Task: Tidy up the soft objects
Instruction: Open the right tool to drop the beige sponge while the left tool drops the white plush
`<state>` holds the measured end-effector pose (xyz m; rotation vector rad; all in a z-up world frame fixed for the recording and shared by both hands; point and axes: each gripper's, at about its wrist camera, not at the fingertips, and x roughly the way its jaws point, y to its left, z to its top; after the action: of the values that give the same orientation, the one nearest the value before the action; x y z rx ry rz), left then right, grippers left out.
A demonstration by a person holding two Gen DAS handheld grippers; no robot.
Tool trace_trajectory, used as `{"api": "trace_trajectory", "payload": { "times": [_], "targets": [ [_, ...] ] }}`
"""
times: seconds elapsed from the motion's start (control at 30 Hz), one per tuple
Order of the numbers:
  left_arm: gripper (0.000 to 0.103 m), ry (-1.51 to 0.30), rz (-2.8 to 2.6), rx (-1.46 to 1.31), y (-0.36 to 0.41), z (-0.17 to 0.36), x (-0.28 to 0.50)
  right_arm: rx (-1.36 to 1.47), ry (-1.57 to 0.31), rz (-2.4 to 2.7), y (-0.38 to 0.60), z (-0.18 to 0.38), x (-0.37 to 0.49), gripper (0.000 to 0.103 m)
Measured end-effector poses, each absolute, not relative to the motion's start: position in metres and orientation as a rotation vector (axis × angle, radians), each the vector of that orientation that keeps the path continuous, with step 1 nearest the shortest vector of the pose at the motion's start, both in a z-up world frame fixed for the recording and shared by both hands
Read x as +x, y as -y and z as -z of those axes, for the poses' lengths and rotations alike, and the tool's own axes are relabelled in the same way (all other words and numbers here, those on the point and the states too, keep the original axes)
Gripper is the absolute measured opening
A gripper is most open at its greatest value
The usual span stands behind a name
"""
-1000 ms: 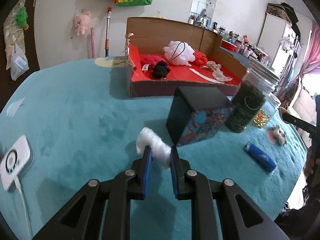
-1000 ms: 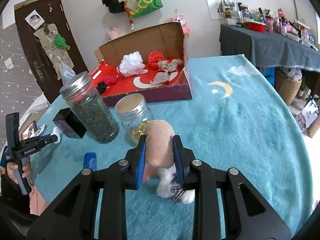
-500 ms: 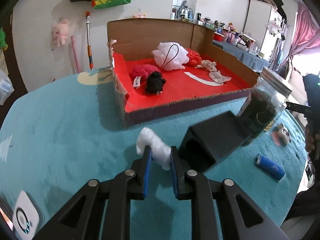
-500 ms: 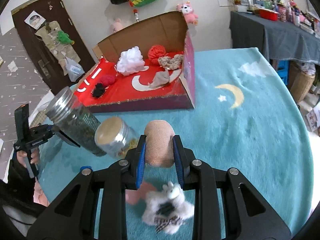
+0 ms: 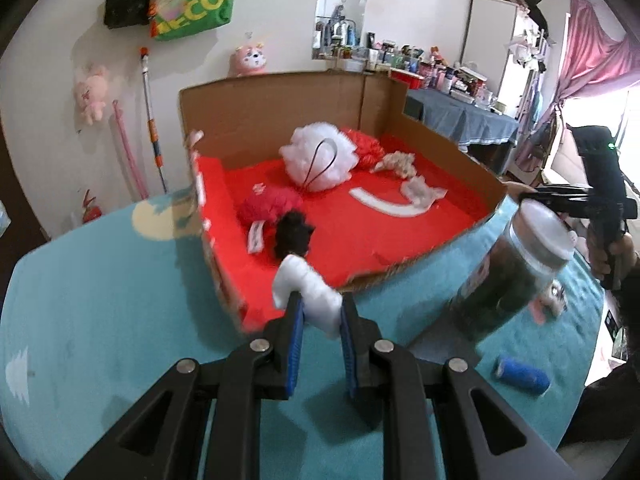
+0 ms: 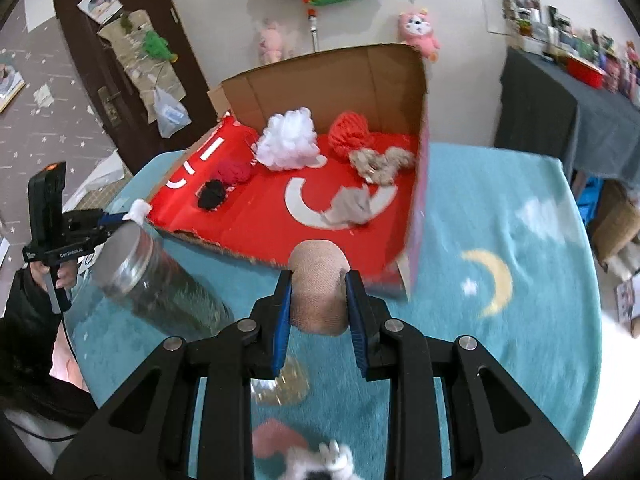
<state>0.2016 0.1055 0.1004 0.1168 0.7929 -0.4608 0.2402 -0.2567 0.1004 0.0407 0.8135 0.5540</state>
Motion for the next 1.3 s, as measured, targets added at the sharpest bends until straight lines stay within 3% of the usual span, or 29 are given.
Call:
{"api": "trace_trajectory", "payload": {
  "times": [0.37,0.67,1.13,1.2,1.27,1.3],
  "targets": [
    [0.019,-0.919,0.575,0.157,-0.036,-0.107,0.269,-0.082,-0.892,-0.656,0.194,-0.115,0.314,0.024],
    [0.021,-1.066,0.523,0.280,0.012,-0.080,0.331,-0.231,-1.036,-0.650,0.139,-0.088,0.383,0.026],
    [0.025,-1.121,0.476,0.272,0.015,-0.058,0.367,-0.233,-1.154,-0.572,0.121,-0.052,0.426,0.028],
    [0.028,-1.117,0.475,0.277,0.016,-0.058,0.364,-0.239,-1.149,-0.571,0.120,-0.053,0.425,0.032],
    [0.031,-1.116,0.475,0.279,0.015,-0.058,0.362,-0.236,-1.148,-0.570,0.114,-0.053,0.427,0.054],
    [0.033,-1.114,0.475,0.277,0.014,-0.057,0.361,-0.234,-1.142,-0.569,0.112,-0.053,0.428,0.056]
  ]
}}
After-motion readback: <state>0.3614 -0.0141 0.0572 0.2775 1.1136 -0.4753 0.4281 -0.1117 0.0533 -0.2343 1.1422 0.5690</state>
